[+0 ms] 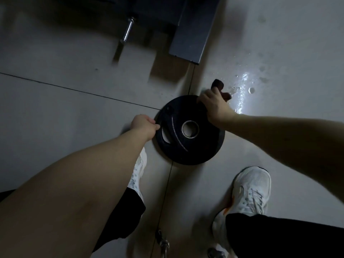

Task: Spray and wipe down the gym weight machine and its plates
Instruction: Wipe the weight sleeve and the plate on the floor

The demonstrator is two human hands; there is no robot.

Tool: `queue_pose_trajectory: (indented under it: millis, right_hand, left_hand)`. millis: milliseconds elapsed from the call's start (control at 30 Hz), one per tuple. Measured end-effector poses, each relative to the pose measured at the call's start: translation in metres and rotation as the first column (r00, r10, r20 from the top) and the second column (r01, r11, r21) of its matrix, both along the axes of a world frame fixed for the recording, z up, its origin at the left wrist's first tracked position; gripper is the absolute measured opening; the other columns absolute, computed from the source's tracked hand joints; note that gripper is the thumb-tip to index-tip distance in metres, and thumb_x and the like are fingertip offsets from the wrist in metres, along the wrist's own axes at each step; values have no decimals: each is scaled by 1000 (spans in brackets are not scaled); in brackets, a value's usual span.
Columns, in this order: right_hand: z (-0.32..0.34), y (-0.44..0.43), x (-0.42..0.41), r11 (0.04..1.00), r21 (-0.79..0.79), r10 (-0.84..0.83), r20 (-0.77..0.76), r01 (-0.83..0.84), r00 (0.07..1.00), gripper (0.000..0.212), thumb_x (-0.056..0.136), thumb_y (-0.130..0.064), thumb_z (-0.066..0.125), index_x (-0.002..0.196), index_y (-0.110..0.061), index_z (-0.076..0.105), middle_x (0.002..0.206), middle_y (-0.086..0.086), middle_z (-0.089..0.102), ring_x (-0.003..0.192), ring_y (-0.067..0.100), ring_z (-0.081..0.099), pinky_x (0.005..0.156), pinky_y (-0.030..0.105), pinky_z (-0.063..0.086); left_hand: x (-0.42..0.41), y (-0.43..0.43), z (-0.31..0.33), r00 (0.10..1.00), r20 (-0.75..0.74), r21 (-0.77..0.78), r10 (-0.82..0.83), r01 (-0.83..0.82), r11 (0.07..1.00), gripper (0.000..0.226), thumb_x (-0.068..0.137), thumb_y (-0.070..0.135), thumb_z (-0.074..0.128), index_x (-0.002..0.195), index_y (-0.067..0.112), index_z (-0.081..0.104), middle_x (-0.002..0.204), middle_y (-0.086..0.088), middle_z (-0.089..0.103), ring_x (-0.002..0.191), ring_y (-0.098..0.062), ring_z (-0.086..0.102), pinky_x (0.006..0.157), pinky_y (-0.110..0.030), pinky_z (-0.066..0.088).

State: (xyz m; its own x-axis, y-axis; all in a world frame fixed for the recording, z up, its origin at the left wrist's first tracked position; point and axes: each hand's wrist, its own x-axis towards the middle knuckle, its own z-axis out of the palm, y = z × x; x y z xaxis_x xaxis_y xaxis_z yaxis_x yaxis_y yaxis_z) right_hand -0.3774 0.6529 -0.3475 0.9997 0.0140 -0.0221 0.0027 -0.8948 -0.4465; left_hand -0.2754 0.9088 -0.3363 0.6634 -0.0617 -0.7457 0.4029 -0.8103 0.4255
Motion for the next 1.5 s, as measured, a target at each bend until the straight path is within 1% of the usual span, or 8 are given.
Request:
queue_pose_trajectory:
  millis: [167,433,600,800,967,1200,1400,1500]
  right_hand:
    - [1,77,3,989,48,-132,-129,139,983,38,72,1,66,109,-6,60,113,20,52,108,42,44,91,57,44]
    - [-4,39,-96,850,11,527,-45,-527,849,25,92,-13,41,101,-9,64,100,16,60,89,27,40,81,42,45]
    - [-1,-2,-56,999,-27,-31,-62,29,998,27,91,-17,47,110,-4,61,109,20,53,98,34,44,88,48,43]
    - [-8,85,-110,763,71,-626,-167,643,762,32,84,5,53,115,-3,58,117,18,50,107,28,34,97,52,41]
    - [4,151,-123,830,154,-487,-270,536,831,40,88,2,60,125,-11,58,127,10,46,115,25,34,105,42,40]
    - [14,111,-11,923,180,-323,-116,340,939,36,81,3,57,116,-4,62,117,19,54,110,38,42,96,49,38]
    - [1,133,23,963,202,-168,-66,178,984,30,79,-13,46,98,-2,66,97,18,60,93,36,47,85,42,36]
    - [-2,151,-26,976,210,69,-58,-55,996,22,81,-6,49,92,-4,68,90,16,60,83,36,50,80,42,38]
  left_hand:
    - [1,-3,5,1000,7,29,9,-9,1000,16,83,13,83,92,14,70,101,-13,74,95,-29,72,95,-38,57]
    - [4,-11,9,993,53,115,-101,94,989,25,87,19,80,109,9,71,113,-14,71,106,-31,66,89,-29,47]
    - [2,-14,11,989,52,147,-141,132,980,28,87,16,80,112,4,72,115,-18,71,108,-33,66,95,-33,50]
    - [5,-19,15,987,36,174,-157,148,973,29,85,15,81,111,5,73,115,-16,72,107,-32,67,88,-30,48]
    - [10,-16,20,987,-12,123,-161,161,979,28,84,15,82,108,3,75,108,-15,75,101,-31,71,94,-36,56]
    - [11,-11,25,996,-84,11,-14,15,1000,22,92,-2,69,74,5,58,68,-11,59,29,-8,50,29,-16,35]
    - [13,-3,16,978,-153,-17,139,-143,990,18,94,-4,64,80,8,61,67,-11,60,40,-13,58,35,-18,45]
    - [15,1,14,977,-192,-35,88,-96,995,14,96,2,63,86,11,66,78,-9,66,69,-22,65,68,-29,59]
